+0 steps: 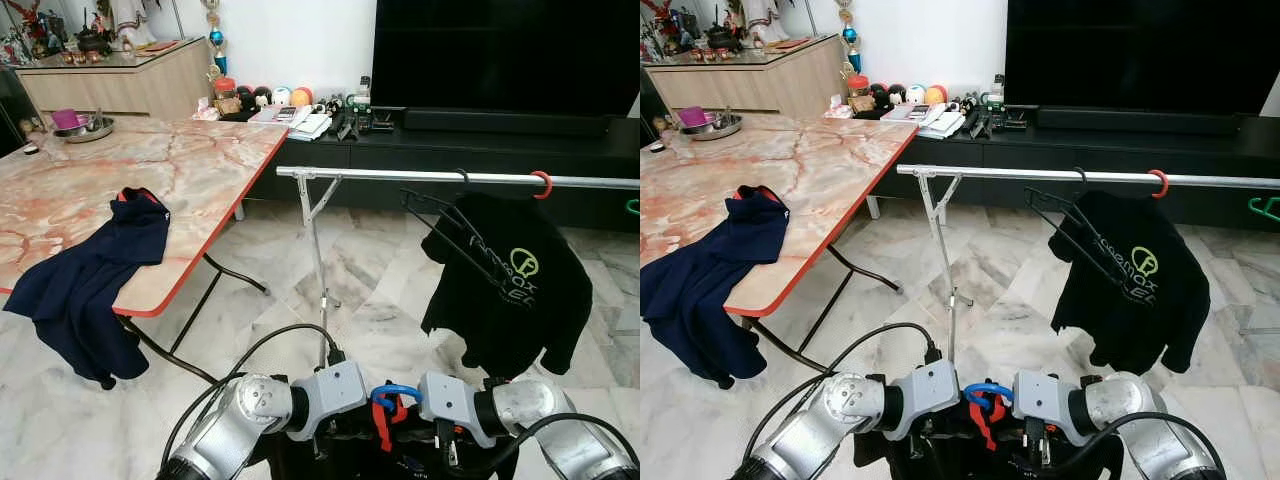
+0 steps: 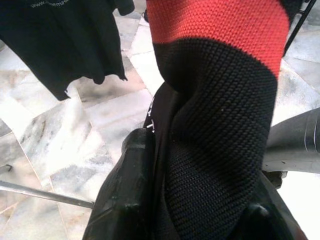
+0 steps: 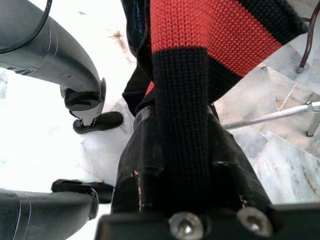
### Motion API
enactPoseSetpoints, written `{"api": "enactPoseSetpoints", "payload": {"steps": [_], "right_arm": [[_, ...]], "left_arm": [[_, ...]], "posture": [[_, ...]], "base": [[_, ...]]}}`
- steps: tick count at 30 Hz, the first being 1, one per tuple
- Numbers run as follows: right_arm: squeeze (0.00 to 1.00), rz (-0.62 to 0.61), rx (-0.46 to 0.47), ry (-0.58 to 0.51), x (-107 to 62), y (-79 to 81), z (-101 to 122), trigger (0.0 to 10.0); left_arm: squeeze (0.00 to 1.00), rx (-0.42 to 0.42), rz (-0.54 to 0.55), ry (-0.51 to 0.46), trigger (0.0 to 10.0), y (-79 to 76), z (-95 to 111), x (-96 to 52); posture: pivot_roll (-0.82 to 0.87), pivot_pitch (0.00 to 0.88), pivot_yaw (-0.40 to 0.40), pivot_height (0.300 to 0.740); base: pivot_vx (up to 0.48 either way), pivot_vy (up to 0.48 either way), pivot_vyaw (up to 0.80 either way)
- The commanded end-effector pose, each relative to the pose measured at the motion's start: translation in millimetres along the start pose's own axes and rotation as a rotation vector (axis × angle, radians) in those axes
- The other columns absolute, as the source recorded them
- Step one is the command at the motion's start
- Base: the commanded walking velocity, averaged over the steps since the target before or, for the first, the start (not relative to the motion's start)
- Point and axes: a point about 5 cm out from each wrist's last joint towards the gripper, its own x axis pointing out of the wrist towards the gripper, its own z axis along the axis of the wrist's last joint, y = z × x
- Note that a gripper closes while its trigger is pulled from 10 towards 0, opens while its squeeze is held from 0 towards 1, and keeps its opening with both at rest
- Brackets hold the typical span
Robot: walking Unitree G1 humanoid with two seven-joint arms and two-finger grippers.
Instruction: Hang hanger
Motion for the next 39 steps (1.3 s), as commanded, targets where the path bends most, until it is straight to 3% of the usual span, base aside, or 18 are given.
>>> {"api": "enactPoseSetpoints", "payload": {"steps": [1, 14, 15, 16, 17, 18, 19, 20, 21, 22, 23, 31, 39], "right_arm": [[0.0, -0.072, -0.076, -0.084, -10.7, -15.9, 24, 0.0], [0.0, -0.066, -0.072, -0.074, -11.4, -16.5, 22, 0.0], [0.0, -0.066, -0.071, -0.074, -11.3, -16.6, 22, 1.0], [0.0, -0.075, -0.075, -0.071, -11.1, -17.5, 22, 3.8], [0.0, -0.082, -0.078, -0.069, -10.9, -18.1, 22, 3.8], [0.0, -0.085, -0.074, -0.068, -10.4, -18.6, 22, 10.0], [0.0, -0.076, -0.071, -0.071, -10.0, -17.8, 23, 10.0], [0.09, -0.073, -0.068, -0.073, -9.8, -17.5, 23, 10.0], [0.44, -0.073, -0.065, -0.078, -9.4, -17.1, 24, 10.0], [0.44, -0.073, -0.065, -0.078, -9.4, -17.1, 24, 10.0], [1.0, -0.072, -0.062, -0.081, -8.5, -16.7, 24, 10.0], [1.0, -0.063, -0.067, -0.081, -7.0, -19.2, 27, 10.0], [1.0, -0.024, -0.067, -0.039, -16.2, -19.6, 22, 10.0]], "left_arm": [[0.0, 0.015, -0.088, 0.051, 0.0, -16.0, -10, 8.2], [0.0, 0.011, -0.072, 0.031, 0.0, -15.3, -8, 10.5], [0.0, 0.006, -0.072, 0.026, 0.0, -15.3, -7, 10.5], [0.0, 0.005, -0.073, 0.025, 0.0, -15.5, -7, 10.3], [0.0, 0.005, -0.074, 0.025, 0.0, -15.7, -7, 10.1], [0.0, 0.004, -0.074, 0.027, 0.0, -15.7, -8, 9.6], [0.0, 0.004, -0.075, 0.027, 0.0, -15.9, -8, 9.1], [0.0, 0.003, -0.075, 0.028, 0.0, -16.0, -9, 8.7], [0.0, 0.002, -0.076, 0.029, 0.0, -16.2, -9, 8.0], [0.0, 0.002, -0.076, 0.029, 0.0, -16.2, -9, 8.0], [0.0, 0.002, -0.077, 0.033, 0.0, -16.4, -10, 7.1], [0.0, 0.024, -0.036, 0.063, 0.0, -8.1, -13, 2.1], [0.0, 0.022, 0.05, 0.087, 0.0, -3.6, -18, 5.9]], "posture": [[0.06, 0.0, 0.018, 0.74], [0.06, 0.0, 0.009, 0.74], [0.06, 0.0, 0.009, 0.74], [0.06, 0.0, 0.009, 0.74], [0.06, 0.0, 0.009, 0.74], [0.06, 0.0, 0.012, 0.74], [0.06, 0.0, 0.014, 0.74], [0.06, 0.0, 0.014, 0.74], [0.06, 0.0, 0.017, 0.74], [0.06, 0.0, 0.017, 0.74], [0.06, 0.0, 0.02, 0.74], [0.08, 0.0, 0.026, 0.74], [0.07, 0.0, 0.013, 0.74]], "base": [[0.0, 0.0, 0.0], [0.0, 0.0, 0.0], [0.0, 0.0, 0.0], [0.0, 0.0, 0.0], [0.0, 0.0, 0.0], [0.0, 0.0, 0.0], [0.0, 0.0, 0.0], [0.0, 0.0, 0.0], [0.0, 0.0, 0.0], [0.0, 0.0, 0.0], [0.0, 0.0, 0.0], [0.0, 0.0, 0.0], [0.0, 0.0, 0.0]]}}
